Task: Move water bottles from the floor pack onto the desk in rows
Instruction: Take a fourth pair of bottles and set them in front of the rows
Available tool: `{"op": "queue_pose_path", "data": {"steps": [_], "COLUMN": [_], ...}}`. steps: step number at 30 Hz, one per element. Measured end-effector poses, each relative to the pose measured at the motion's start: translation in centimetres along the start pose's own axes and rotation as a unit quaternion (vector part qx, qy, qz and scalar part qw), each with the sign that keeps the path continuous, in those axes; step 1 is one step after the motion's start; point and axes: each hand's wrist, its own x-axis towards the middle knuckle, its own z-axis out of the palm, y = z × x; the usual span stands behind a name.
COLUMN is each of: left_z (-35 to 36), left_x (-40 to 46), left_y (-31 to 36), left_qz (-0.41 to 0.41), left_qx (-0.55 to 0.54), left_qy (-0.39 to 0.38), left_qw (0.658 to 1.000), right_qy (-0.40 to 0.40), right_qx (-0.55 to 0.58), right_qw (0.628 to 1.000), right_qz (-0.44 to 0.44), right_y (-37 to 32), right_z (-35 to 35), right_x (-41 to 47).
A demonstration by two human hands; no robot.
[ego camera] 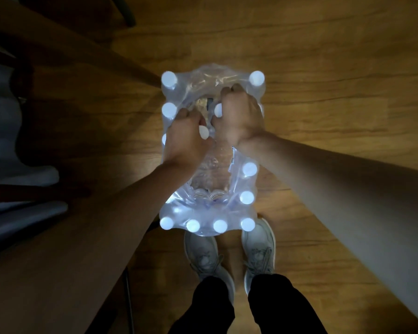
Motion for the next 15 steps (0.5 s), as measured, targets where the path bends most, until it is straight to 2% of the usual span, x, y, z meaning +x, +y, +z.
{"op": "queue_pose_path", "data": {"steps": [7,15], "left_z": [-5.8,-16.8], "left_x": [-6.5,-14.4], "left_y": [2.3,8.2], "left_qz": [-0.027,-0.063], "left_qx": [-0.031,-0.066], "left_qy": [0.009,0.021], "left_qw": [0.999,0.996], "right_qy": [0.005,0.003], "right_qx": [0.081,0.139], "right_qw": [0.996,0.990], "right_qz": [-0.033,-0.008], "right_y": [-1.7,-4.9], "right_z": [-5.4,-16.1], "right_x": [-7.0,-15.7]}}
